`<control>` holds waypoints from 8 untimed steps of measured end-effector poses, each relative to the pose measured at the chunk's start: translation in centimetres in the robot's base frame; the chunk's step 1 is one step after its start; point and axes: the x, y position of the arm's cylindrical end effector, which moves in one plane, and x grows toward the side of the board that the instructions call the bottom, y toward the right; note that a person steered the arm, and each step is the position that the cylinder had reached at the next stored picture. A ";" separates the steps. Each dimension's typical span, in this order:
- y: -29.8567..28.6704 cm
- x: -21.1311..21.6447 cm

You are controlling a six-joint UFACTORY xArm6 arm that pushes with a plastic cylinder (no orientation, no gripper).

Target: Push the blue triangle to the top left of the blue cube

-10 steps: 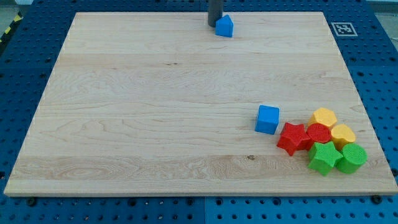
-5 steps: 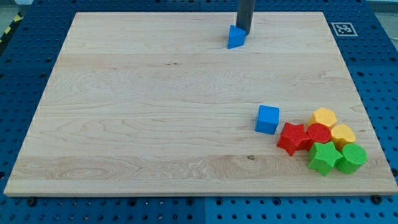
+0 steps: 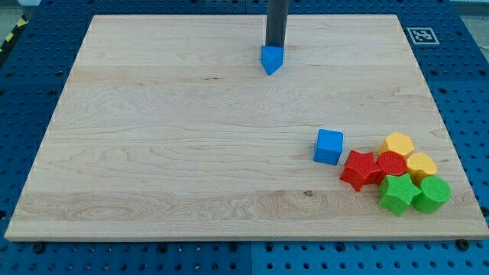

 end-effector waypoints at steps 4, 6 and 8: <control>-4.0 3.0; -1.8 5.5; -0.6 8.7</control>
